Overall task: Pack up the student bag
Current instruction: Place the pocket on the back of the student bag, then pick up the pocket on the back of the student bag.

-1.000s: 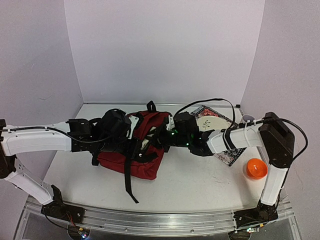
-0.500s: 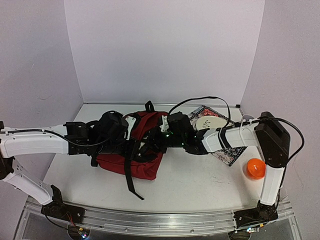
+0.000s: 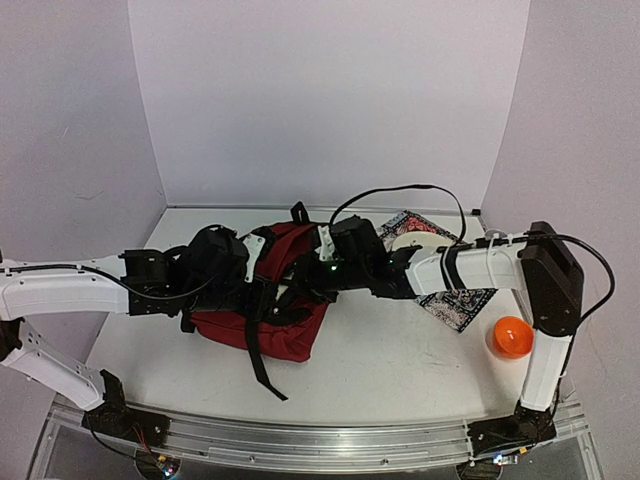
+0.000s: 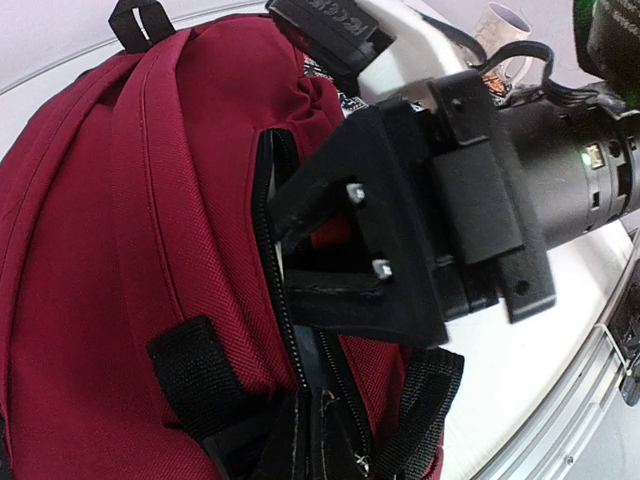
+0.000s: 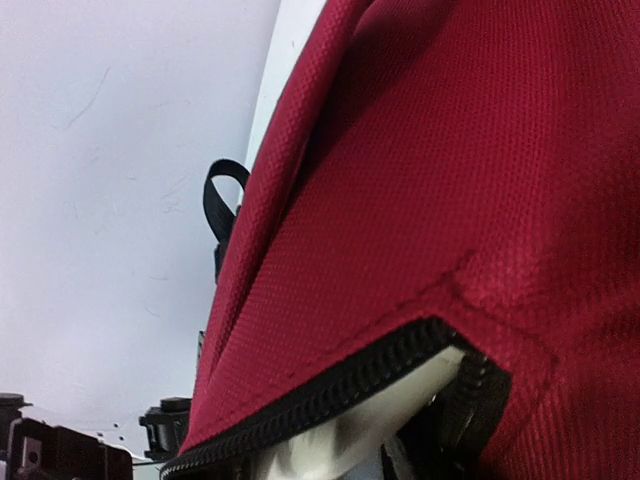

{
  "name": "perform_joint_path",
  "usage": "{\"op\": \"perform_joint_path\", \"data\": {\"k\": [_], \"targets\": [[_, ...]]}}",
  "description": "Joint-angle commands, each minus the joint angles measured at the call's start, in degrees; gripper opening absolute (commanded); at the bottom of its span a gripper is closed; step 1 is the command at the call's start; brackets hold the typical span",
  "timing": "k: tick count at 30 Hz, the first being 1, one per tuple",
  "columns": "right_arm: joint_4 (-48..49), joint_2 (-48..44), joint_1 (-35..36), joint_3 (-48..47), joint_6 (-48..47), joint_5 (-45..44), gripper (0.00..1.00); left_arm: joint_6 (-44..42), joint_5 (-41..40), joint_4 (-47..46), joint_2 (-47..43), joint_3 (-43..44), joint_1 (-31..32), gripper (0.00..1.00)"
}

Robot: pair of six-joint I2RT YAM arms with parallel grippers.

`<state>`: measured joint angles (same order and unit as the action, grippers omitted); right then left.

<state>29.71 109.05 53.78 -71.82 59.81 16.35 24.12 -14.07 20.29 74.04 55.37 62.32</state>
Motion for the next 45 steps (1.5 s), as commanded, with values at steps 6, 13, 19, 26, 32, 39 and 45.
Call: {"op": "perform_joint_path", "data": {"k": [6, 13, 19, 26, 32, 39, 45], "targets": [[-9.17, -12.37, 0.06, 3.41, -12.83, -3.83, 0.67, 1.07, 1.17, -4.17, -5.34, -1.77, 0.61, 0.21], [-12.25, -15.67, 0.13, 4.79, -22.01, -1.41, 0.63, 3.41, 4.5, -3.69, -8.9, -5.2, 0.61, 0.55], [-14.93, -15.28, 1.26, 5.25, -26.44, -1.58, 0.56, 6.42, 5.73, -2.54, -7.8, -7.95, 0.65, 0.68], [-16.61, -13.12, 2.8, 4.02, -30.96, 1.07, 0.56, 8.88, 8.23, -1.84, -8.09, -11.13, 1.42, 0.7], [-17.92, -12.15, 3.8, 3.29, -33.56, 2.86, 0.55, 9.92, 7.84, -1.19, -7.59, -12.25, 4.47, 0.71], [-20.19, -10.39, 4.68, 2.69, -35.61, 2.98, 0.5, 10.84, 5.59, 0.62, -6.69, -12.6, 6.7, 0.66], [-22.06, -10.28, 5.67, 2.33, -36.97, 2.2, 0.41, 11.97, 3.16, 1.21, -9.63, -12.26, 6.92, 0.65]]}}
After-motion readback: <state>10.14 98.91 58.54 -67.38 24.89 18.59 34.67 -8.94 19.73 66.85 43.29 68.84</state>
